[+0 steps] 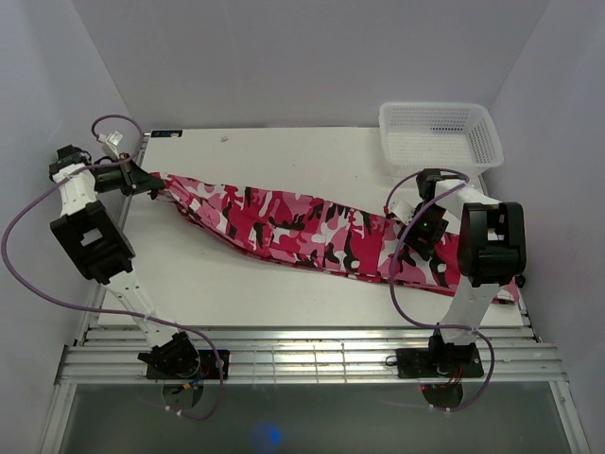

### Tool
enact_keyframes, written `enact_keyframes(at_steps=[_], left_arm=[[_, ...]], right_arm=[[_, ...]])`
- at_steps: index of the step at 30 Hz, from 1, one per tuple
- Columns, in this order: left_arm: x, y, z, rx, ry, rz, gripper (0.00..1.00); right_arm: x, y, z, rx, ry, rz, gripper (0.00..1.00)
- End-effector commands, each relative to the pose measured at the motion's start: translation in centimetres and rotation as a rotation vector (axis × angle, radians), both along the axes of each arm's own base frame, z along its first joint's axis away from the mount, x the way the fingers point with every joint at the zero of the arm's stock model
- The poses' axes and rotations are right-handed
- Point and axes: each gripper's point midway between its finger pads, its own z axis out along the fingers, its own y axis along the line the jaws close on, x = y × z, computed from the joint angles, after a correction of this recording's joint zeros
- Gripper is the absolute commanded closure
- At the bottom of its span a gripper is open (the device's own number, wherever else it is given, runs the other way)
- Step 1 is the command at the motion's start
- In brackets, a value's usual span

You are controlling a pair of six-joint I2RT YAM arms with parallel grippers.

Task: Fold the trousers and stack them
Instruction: Fold the trousers

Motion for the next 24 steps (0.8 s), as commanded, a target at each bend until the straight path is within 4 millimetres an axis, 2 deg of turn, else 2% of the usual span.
enact_keyframes(at_steps=[1, 4, 5, 6, 7, 10, 13, 16, 19, 21, 23, 24], left_arm=[[-0.2, 1.0, 3.6, 0.096, -0.08, 0.02, 1.0], [-1.5, 1.3, 2.6, 0.153, -0.005, 0.025, 1.0], [-1.9, 1.3, 2.4, 0.161, 0.01, 0.021, 0.78], [-2.7, 0.9, 2.0, 0.15, 0.048, 0.012, 0.68], [-3.2, 0.9, 1.3, 0.163, 0.072, 0.007, 0.52], [-3.9, 0.7, 1.0, 0.173, 0.095, 0.007, 0.44], [-3.4, 0.7, 0.4, 0.14, 0.108, 0.012, 0.39], [-2.6, 0.9, -0.8, 0.106, 0.112, 0.028, 0.38], [-2.0, 1.1, -2.9, 0.111, 0.159, 0.041, 0.37], [-1.8, 1.9, -4.5, 0.14, 0.214, 0.069, 0.49], [-1.8, 2.2, -4.8, 0.155, 0.237, 0.068, 0.66], [-2.0, 2.4, -4.8, 0.182, 0.243, 0.06, 0.81]], right_arm=[[-1.2, 0.8, -1.8, 0.052, 0.082, 0.028, 0.28], [-1.2, 0.8, -1.8, 0.052, 0.082, 0.028, 0.28], [-1.3, 0.8, -1.8, 0.052, 0.087, 0.029, 0.28], [-1.4, 0.8, -1.8, 0.052, 0.09, 0.032, 0.27], [-1.4, 0.8, -1.8, 0.052, 0.09, 0.034, 0.27], [-1.6, 0.8, -1.9, 0.052, 0.096, 0.038, 0.27], [-1.6, 0.8, -1.9, 0.052, 0.096, 0.038, 0.27], [-1.5, 0.8, -1.7, 0.052, 0.091, 0.037, 0.27], [-1.4, 0.8, -1.5, 0.052, 0.083, 0.036, 0.27], [-1.4, 0.8, -1.5, 0.052, 0.086, 0.036, 0.27], [-1.2, 0.8, -1.4, 0.051, 0.08, 0.036, 0.27], [-1.2, 0.8, -1.3, 0.051, 0.08, 0.036, 0.27]])
